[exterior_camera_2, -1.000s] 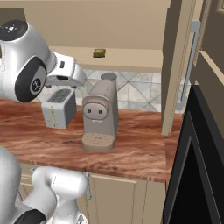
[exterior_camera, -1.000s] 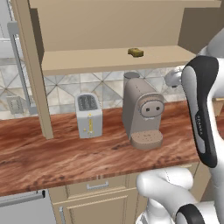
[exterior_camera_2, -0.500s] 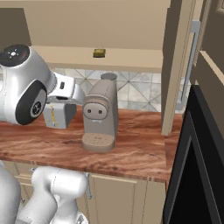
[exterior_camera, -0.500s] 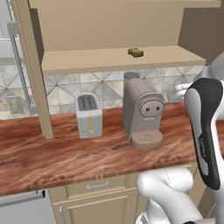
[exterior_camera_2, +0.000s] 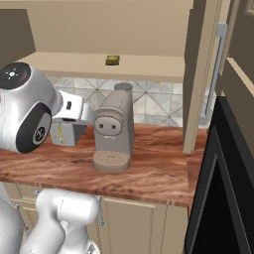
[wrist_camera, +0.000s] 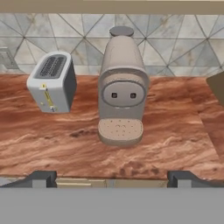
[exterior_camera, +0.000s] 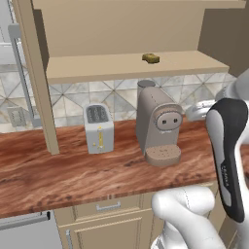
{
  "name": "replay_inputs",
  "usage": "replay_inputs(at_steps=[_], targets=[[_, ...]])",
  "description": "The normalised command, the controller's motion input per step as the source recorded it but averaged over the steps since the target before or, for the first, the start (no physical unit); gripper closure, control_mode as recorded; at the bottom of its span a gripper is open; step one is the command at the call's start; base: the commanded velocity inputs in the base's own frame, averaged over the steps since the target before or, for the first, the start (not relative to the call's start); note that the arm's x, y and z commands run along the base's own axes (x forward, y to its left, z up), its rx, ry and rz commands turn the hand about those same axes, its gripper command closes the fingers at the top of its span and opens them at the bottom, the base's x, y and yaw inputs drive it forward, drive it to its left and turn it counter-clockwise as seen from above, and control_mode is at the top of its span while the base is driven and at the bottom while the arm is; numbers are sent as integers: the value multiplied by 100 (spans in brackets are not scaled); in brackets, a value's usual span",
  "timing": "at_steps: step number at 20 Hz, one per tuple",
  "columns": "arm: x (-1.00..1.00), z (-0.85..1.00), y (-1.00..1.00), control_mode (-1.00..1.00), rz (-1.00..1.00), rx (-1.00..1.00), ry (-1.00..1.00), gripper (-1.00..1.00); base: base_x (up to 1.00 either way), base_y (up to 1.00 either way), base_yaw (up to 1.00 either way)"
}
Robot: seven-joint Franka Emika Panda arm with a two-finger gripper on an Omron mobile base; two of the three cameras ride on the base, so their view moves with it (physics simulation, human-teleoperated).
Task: Pick up the bar soap and sponge from the sink, and place them back in the cabinet, and close the cabinet doors.
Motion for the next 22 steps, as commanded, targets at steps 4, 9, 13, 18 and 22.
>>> replay_inputs(at_steps=[4,9,13,18,22], targets=[[-6,0,0,100,0,0,0,-100,-11,0,0],[0,0,0,100,0,0,0,-100,-63,13,0],[0,0,0,100,0,0,0,-100,-81,45,0],[0,0,0,100,0,0,0,-100,-62,78,0],[0,0,0,100,0,0,0,-100,-23,100,0]])
